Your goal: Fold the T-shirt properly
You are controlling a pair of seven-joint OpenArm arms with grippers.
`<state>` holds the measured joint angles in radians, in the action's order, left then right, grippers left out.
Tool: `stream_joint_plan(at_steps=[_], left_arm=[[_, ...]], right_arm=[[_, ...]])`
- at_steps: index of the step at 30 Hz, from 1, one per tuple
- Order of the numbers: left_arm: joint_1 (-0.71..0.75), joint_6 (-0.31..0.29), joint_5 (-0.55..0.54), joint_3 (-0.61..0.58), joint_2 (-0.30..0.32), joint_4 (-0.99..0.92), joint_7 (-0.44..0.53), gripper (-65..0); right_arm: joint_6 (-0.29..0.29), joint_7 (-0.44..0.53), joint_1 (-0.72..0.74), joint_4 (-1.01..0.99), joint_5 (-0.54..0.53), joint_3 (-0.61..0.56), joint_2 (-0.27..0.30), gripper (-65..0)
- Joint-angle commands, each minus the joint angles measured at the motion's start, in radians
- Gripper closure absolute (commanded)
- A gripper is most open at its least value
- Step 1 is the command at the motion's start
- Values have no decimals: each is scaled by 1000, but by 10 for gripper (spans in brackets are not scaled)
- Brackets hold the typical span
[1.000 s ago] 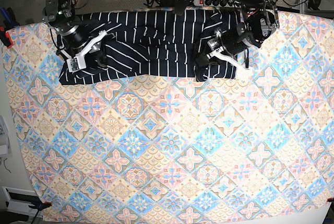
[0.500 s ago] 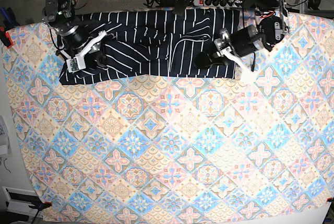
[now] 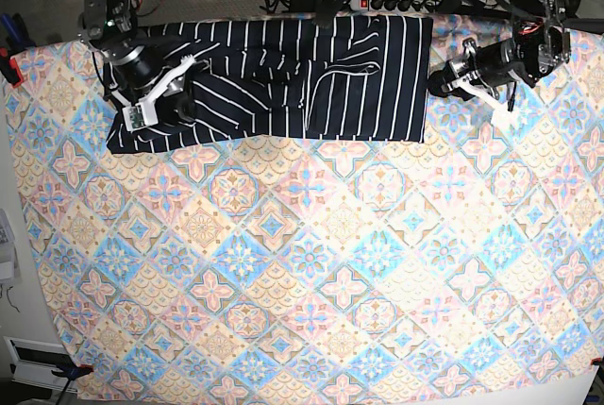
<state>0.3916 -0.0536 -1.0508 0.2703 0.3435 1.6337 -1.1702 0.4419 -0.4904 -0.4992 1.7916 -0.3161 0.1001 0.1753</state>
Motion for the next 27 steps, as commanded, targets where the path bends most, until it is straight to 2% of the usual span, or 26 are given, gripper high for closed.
stream_joint_plan(at_steps=[1, 7, 10, 13, 16, 18, 22, 27], left_arm=[[-13, -9, -6, 1, 15, -6, 9, -172], [-55, -9, 82, -110, 7, -33, 13, -173], [-73, -9, 88, -147, -19, -72, 39, -182], [-84, -9, 86, -182, -24, -145, 46, -214], [-92, -9, 85, -207, -25, -157, 48, -217], [-93, -9, 83, -208, -25, -157, 48, -191], [-93, -9, 80, -164, -25, -148, 74, -9], [-69, -7, 83, 4, -19, -135, 101, 0]], right_arm=[[5, 23, 0, 21, -13, 5, 10, -189], [5, 23, -2, 21, -15, 7, 10, -189], [5, 23, -2, 21, -15, 8, 10, -189], [5, 23, -2, 23, -15, 8, 10, -189], [5, 25, -3, 32, -15, 10, 10, -189], [5, 25, -3, 41, -15, 10, 10, -189], [5, 25, -3, 44, -15, 10, 10, -189], [5, 25, -5, 44, -15, 11, 10, -189]])
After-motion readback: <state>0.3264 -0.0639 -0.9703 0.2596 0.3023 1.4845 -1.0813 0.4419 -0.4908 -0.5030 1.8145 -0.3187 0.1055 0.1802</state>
